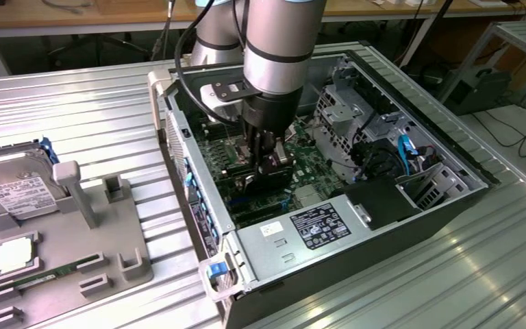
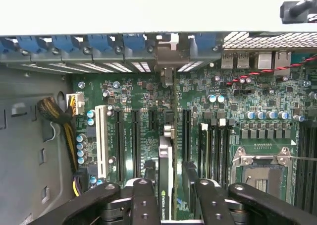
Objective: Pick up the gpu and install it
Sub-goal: 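Insert the gpu into the slot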
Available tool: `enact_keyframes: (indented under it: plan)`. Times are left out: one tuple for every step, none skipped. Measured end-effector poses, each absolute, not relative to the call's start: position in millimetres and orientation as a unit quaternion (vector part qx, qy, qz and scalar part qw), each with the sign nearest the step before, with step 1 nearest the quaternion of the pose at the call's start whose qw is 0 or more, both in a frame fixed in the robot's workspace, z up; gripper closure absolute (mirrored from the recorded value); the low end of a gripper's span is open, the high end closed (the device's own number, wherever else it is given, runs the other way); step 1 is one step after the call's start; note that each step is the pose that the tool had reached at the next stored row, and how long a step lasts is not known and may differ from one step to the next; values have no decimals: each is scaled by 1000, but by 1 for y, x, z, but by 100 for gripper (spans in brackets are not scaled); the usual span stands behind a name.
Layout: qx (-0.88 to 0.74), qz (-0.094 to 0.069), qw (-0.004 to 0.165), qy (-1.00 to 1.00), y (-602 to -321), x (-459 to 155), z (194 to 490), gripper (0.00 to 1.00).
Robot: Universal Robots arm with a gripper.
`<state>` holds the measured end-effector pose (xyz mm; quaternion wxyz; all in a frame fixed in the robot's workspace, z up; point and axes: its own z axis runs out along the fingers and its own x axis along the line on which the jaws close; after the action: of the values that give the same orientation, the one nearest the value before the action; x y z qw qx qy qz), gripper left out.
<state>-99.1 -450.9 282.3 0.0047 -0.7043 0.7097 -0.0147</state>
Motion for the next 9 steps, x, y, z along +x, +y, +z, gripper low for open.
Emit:
enact_keyframes:
  plan:
    - [-704, -15, 5, 710, -451, -99, 282, 73]
    - [-704, -15, 5, 710, -451, -99, 282, 79]
    - [-704, -15, 5, 710, -451, -99, 282, 79]
    - [-704, -15, 5, 710, -451, -99, 282, 85]
    - [-704, -15, 5, 710, -451, -99, 282, 89]
    - [-704, -15, 5, 710, -451, -99, 282, 89]
    - [-704, -15, 5, 710, -451, -99, 282, 89]
    - [-704, -15, 5, 710, -451, -99, 282, 89]
    - [-704, -15, 5, 710, -451, -99, 282, 89]
